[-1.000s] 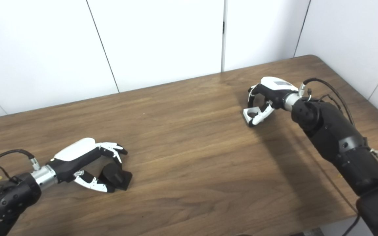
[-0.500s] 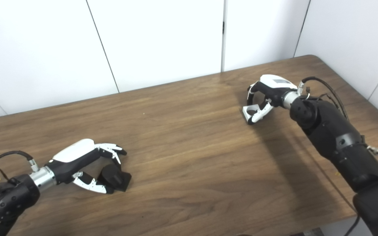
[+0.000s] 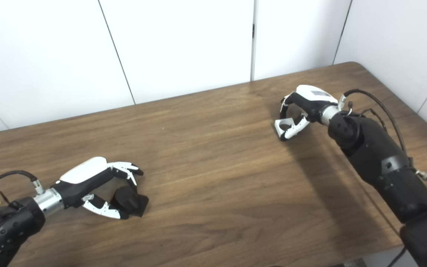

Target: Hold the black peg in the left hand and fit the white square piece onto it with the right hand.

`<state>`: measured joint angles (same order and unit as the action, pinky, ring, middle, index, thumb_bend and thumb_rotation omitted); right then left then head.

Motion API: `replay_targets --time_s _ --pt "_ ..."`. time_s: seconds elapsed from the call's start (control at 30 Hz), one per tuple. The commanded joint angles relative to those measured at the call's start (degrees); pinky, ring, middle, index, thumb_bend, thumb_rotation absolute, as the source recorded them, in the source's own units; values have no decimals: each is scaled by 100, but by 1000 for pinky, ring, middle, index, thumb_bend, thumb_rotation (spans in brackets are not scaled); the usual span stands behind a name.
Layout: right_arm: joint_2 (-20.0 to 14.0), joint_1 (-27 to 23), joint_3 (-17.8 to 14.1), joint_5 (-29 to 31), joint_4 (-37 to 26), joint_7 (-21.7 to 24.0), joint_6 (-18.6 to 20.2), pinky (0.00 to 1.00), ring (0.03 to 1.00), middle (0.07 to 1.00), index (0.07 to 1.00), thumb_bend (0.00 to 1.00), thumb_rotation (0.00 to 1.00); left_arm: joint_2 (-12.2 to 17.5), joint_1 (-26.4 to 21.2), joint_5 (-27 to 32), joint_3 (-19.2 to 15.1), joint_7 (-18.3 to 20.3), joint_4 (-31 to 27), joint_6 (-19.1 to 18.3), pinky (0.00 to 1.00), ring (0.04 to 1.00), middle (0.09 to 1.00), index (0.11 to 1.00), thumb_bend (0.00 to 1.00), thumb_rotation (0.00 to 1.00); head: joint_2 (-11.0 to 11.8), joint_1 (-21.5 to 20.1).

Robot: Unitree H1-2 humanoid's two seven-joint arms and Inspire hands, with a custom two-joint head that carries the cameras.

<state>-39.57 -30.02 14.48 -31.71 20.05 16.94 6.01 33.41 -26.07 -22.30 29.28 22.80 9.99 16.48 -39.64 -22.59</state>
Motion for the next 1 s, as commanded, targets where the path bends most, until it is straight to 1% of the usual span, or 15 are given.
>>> replay_targets --time_s 0.0,0.13,0.23,0.37,0.47,0.67,0.87,0.97 --pt "7 9 -10 75 -227 140 0 864 912 867 485 514 134 165 374 -405 310 645 290 -315 855 896 842 490 523 58 -9 7" --pt "52 97 -159 141 -510 102 41 860 906 859 484 515 134 138 345 -432 337 677 269 -363 866 900 846 491 522 57 -32 52" --pt "97 154 -174 -14 -724 -8 125 844 893 848 484 516 134 127 352 -422 334 650 282 -345 868 897 843 491 523 58 -31 90" --pt "230 223 -267 -90 -1034 -101 343 824 885 836 483 517 132 124 373 -393 323 673 239 -401 860 897 845 490 523 59 -56 152" --pt "320 252 -283 -270 -1313 -157 487 775 861 821 483 518 132 115 373 -392 326 659 284 -382 857 899 845 491 523 61 -71 188" --pt "482 328 -347 -467 -1824 -32 834 774 863 819 483 519 130 82 403 -362 296 623 283 -382 844 897 843 490 523 59 -105 278" --pt "608 431 -375 -399 -2274 86 978 761 857 815 482 518 130 26 437 -376 265 547 301 -389 842 890 842 490 523 61 -168 432" --pt "709 524 -378 -311 -2570 249 1117 765 860 818 481 518 131 -5 485 -349 226 544 257 -480 848 891 845 491 523 62 -184 502"
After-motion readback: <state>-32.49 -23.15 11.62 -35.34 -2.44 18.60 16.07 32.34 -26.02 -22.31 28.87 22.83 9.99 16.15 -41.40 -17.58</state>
